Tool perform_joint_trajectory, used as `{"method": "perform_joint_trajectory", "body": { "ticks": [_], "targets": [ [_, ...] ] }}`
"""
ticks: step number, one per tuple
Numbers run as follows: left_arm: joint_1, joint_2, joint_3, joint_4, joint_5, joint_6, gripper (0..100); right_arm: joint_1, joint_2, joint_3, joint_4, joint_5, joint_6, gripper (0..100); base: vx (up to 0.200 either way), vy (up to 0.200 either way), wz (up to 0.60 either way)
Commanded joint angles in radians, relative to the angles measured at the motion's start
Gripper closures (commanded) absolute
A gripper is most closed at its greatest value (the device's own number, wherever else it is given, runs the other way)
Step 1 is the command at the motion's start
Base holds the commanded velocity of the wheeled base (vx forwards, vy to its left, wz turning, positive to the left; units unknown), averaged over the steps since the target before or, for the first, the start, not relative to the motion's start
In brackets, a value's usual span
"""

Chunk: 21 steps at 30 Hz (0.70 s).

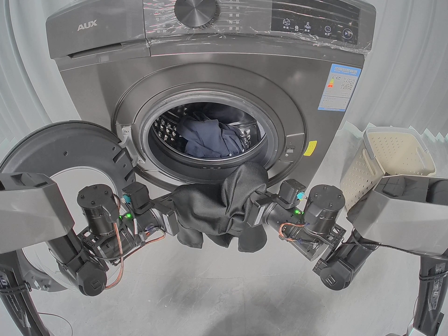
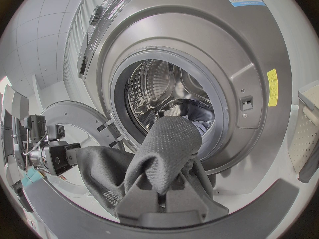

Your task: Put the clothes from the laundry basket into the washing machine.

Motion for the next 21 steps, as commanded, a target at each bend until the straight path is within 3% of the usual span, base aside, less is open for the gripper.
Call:
{"method": "perform_joint_trajectory", "body": {
  "ticks": [1, 7, 8, 17, 21],
  "targets": [
    [0.000, 0.014, -0.003, -0.002, 0.001, 0.000, 100, 0.002, -0.007, 0.000, 0.000, 0.000, 0.000, 100, 0.000, 0.000, 0.00],
    [0.001, 0.013, -0.005, -0.001, -0.001, 0.000, 100, 0.002, -0.007, -0.009, 0.001, 0.000, -0.001, 100, 0.000, 0.000, 0.00],
    [0.000, 0.014, 0.001, -0.001, -0.004, 0.002, 0, -0.002, -0.007, -0.022, 0.001, 0.000, -0.001, 100, 0.000, 0.000, 0.00],
    [-0.008, 0.060, 0.078, -0.001, -0.044, 0.018, 0, -0.013, -0.008, -0.111, 0.003, -0.005, 0.002, 100, 0.000, 0.000, 0.00],
    [-0.016, 0.099, 0.130, -0.002, -0.057, 0.061, 0, -0.027, -0.008, -0.118, 0.001, -0.005, 0.003, 100, 0.000, 0.000, 0.00]
  ]
}}
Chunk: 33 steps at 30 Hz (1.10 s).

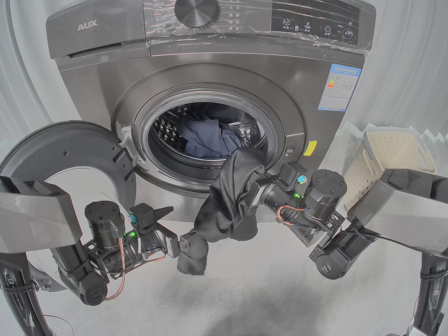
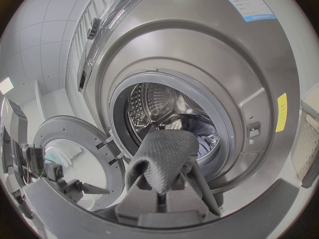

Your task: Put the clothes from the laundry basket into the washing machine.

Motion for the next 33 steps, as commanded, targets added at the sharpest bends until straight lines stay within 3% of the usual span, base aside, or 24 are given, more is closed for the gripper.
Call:
{"method": "perform_joint_trajectory", "body": {
  "ticks": [1, 3, 11, 17, 23, 33],
  "targets": [
    [-0.009, 0.046, 0.049, -0.002, -0.007, 0.026, 0, -0.014, -0.001, -0.011, -0.004, 0.000, 0.002, 100, 0.000, 0.000, 0.00],
    [-0.014, 0.052, 0.080, -0.002, -0.032, 0.057, 0, -0.028, -0.003, -0.015, -0.005, -0.005, 0.010, 100, 0.000, 0.000, 0.00],
    [-0.029, 0.048, 0.192, -0.002, -0.113, 0.126, 0, -0.040, -0.044, -0.015, -0.007, -0.003, 0.011, 100, 0.000, 0.000, 0.00],
    [-0.048, 0.055, 0.158, -0.001, -0.116, 0.126, 0, -0.015, -0.055, 0.008, -0.007, -0.005, 0.011, 100, 0.000, 0.000, 0.00],
    [-0.036, 0.101, -0.007, -0.001, -0.107, 0.095, 0, 0.037, -0.073, 0.037, -0.007, -0.006, 0.011, 100, 0.000, 0.000, 0.00],
    [-0.045, 0.255, -0.214, -0.001, -0.052, 0.086, 0, 0.090, -0.093, 0.040, -0.005, -0.008, 0.008, 100, 0.000, 0.000, 0.00]
  ]
}}
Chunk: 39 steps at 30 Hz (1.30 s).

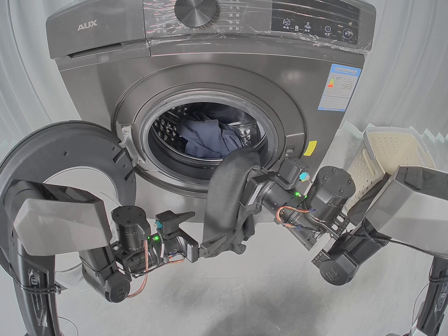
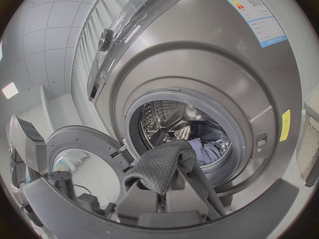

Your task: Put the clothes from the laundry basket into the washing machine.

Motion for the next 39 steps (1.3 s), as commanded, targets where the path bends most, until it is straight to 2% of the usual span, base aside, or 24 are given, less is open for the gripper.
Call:
{"method": "perform_joint_trajectory", "body": {
  "ticks": [1, 9, 13, 17, 27, 31, 32, 34, 39],
  "targets": [
    [-0.004, 0.099, -0.086, -0.001, 0.017, -0.003, 0, 0.033, -0.016, 0.003, 0.001, -0.001, -0.001, 100, 0.000, 0.000, 0.00],
    [-0.001, 0.189, -0.202, 0.001, 0.023, -0.003, 0, 0.073, -0.048, 0.005, 0.009, -0.001, -0.001, 100, 0.000, 0.000, 0.00],
    [0.004, 0.202, -0.259, 0.001, 0.051, -0.012, 0, 0.096, -0.065, 0.023, 0.010, -0.001, -0.001, 100, 0.000, 0.000, 0.00],
    [0.004, 0.217, -0.302, 0.001, 0.063, -0.026, 0, 0.105, -0.074, 0.043, 0.010, -0.001, -0.001, 100, 0.000, 0.000, 0.00],
    [-0.004, 0.265, -0.379, 0.002, 0.075, -0.029, 0, 0.113, -0.093, 0.077, 0.004, -0.002, 0.000, 100, 0.000, 0.000, 0.00],
    [0.005, 0.323, -0.463, 0.002, 0.132, -0.028, 0, 0.111, -0.117, 0.097, 0.003, -0.002, 0.000, 100, 0.000, 0.000, 0.00],
    [0.008, 0.331, -0.478, 0.002, 0.144, -0.029, 100, 0.110, -0.125, 0.106, 0.001, -0.002, 0.000, 100, 0.000, 0.000, 0.00],
    [0.016, 0.332, -0.488, 0.002, 0.152, -0.029, 100, 0.105, -0.134, 0.117, 0.001, -0.002, 0.000, 100, 0.000, 0.000, 0.00],
    [0.048, 0.289, -0.509, 0.002, 0.195, -0.075, 100, 0.008, -0.162, 0.178, -0.001, -0.001, 0.006, 100, 0.000, 0.000, 0.00]
  ]
}}
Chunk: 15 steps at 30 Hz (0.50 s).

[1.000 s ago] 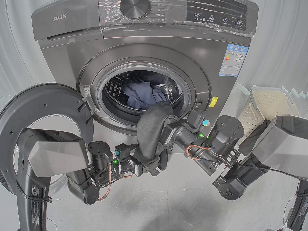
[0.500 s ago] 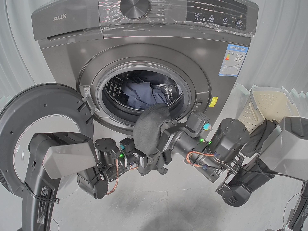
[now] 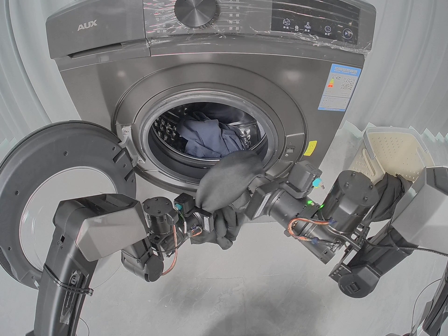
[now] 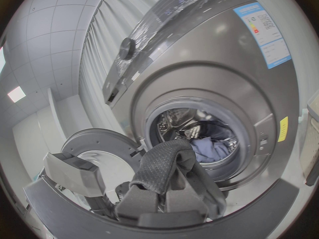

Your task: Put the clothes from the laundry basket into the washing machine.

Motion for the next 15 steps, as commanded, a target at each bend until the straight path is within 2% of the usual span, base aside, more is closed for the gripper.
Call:
{"method": "perform_joint_trajectory", "body": {
  "ticks": [1, 4, 15],
  "targets": [
    [0.025, -0.036, -0.014, -0.001, 0.021, -0.025, 100, -0.078, -0.030, 0.046, -0.001, 0.001, 0.004, 100, 0.000, 0.000, 0.00],
    [0.025, -0.085, -0.007, -0.001, 0.023, -0.027, 100, -0.110, -0.022, 0.077, 0.000, 0.001, 0.004, 100, 0.000, 0.000, 0.00],
    [-0.012, -0.326, 0.118, -0.001, 0.037, -0.030, 100, -0.104, 0.091, 0.149, 0.000, 0.001, 0.013, 100, 0.000, 0.000, 0.00]
  ]
}}
